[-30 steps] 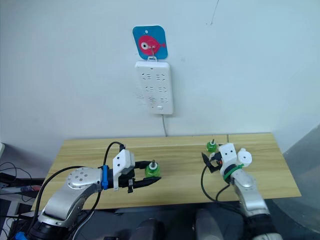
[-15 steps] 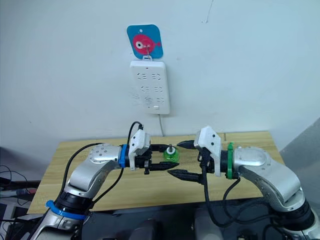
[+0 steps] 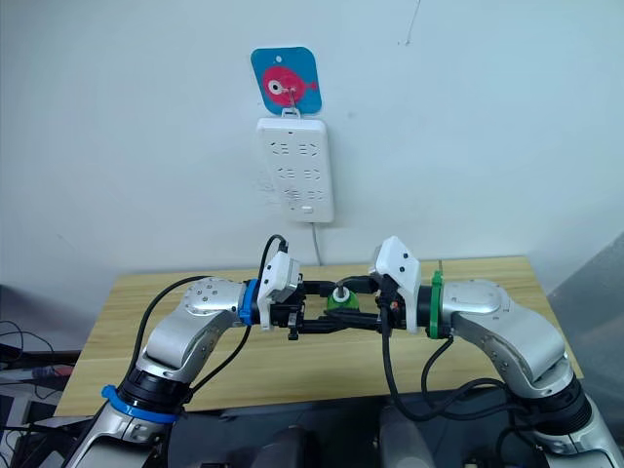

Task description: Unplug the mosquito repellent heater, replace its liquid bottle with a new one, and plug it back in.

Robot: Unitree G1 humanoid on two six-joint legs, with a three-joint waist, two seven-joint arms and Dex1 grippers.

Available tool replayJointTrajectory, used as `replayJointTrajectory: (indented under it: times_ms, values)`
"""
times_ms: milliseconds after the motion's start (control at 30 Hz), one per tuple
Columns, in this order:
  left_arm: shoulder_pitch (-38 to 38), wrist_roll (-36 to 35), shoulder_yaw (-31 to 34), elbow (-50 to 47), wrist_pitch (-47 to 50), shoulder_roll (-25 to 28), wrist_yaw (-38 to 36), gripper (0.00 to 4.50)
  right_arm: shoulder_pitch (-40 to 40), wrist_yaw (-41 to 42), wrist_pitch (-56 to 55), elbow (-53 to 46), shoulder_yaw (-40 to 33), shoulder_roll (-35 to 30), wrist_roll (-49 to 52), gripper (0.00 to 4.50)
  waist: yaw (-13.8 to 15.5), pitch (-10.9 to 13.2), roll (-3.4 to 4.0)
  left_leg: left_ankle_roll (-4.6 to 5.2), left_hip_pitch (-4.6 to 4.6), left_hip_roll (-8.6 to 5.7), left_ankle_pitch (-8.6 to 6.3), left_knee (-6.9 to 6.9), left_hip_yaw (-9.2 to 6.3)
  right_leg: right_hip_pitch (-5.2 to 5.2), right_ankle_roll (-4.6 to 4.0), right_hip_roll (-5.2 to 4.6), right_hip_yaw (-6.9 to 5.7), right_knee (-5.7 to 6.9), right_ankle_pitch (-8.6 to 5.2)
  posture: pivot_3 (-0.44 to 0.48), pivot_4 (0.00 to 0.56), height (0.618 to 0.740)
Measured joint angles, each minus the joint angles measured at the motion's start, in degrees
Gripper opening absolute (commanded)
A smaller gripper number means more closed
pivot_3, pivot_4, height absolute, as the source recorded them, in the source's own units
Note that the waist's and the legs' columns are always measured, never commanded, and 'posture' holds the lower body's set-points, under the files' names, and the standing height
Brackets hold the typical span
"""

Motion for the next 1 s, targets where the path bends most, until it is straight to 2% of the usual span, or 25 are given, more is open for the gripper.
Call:
replayJointTrajectory:
  times_ms: [67,333,533,567,600,733,867,900,1000]
  values:
    - [0.07,-0.27,0.00,-0.02,0.21,-0.02,0.08,2.27,-0.02,0.05,-0.61,0.04,0.11,-0.02,-0.81,0.82,0.00,0.00,0.00,0.00,0.00,0.00,0.00,0.00,0.00,0.00,0.00,0.00,0.00,0.00,0.00,-0.170,0.139,0.733]
    - [0.52,-4.17,0.75,-0.66,4.29,-0.03,0.15,2.27,-0.09,1.11,-2.61,0.53,0.32,-0.05,-1.65,0.81,0.00,0.00,0.00,0.00,0.00,0.00,0.00,0.01,0.00,0.00,0.00,0.00,0.00,0.02,0.01,-0.169,0.129,0.733]
    - [0.45,-5.16,2.54,-0.68,3.80,0.00,0.36,4.23,0.00,0.74,-2.31,0.97,-1.96,-0.08,-1.02,0.81,0.02,-0.05,-0.01,-0.01,0.01,-0.01,0.00,0.02,0.01,0.01,-0.01,-0.01,0.02,0.02,0.01,-0.171,0.124,0.733]
    - [0.46,-5.39,2.77,-0.53,4.71,0.00,0.96,4.49,0.46,0.53,-1.82,0.96,-3.26,-0.06,0.05,0.81,0.02,-0.06,-0.01,-0.01,0.00,-0.01,0.00,0.02,-0.01,0.01,-0.01,-0.01,0.01,0.02,0.01,-0.171,0.124,0.733]
    - [0.56,-6.17,3.32,-0.37,6.64,0.07,1.62,4.50,0.93,0.05,-0.93,0.95,-4.69,0.13,1.27,0.81,0.02,-0.06,-0.02,0.00,0.00,-0.01,0.00,0.02,-0.01,0.01,-0.01,-0.01,0.00,0.02,0.01,-0.172,0.122,0.733]
    - [2.35,-14.91,7.60,-1.34,19.55,0.47,5.28,4.50,2.53,-5.71,3.85,1.00,-12.90,3.96,8.79,0.81,-0.18,-0.08,-0.03,0.00,-0.01,0.04,0.00,0.03,-0.07,0.01,-0.01,-0.01,-0.01,0.08,0.01,-0.171,0.118,0.733]
    - [2.76,-28.62,14.09,-4.45,35.08,-4.12,15.64,4.50,4.27,-16.48,9.78,1.30,-21.30,11.00,22.45,0.81,-0.21,-0.12,-0.03,-0.01,-0.02,0.02,0.01,0.06,-0.14,0.02,0.00,-0.30,0.00,0.15,0.02,-0.167,0.117,0.733]
    - [2.68,-30.10,14.84,-4.69,36.29,-4.84,16.81,4.50,4.65,-17.76,10.18,1.30,-21.96,11.75,24.11,0.81,-0.19,-0.15,-0.03,-0.01,-0.02,0.02,0.00,0.06,-0.14,0.02,0.00,-0.31,0.00,0.15,0.02,-0.164,0.115,0.733]
    - [1.08,-40.22,19.67,-4.85,42.55,-10.03,26.44,4.50,6.80,-29.31,11.20,1.50,-24.31,16.86,37.42,0.81,-0.17,-0.20,-0.02,-0.01,-0.01,-0.02,0.01,0.08,-0.11,0.00,0.00,-0.33,0.02,0.26,0.02,-0.164,0.115,0.733]
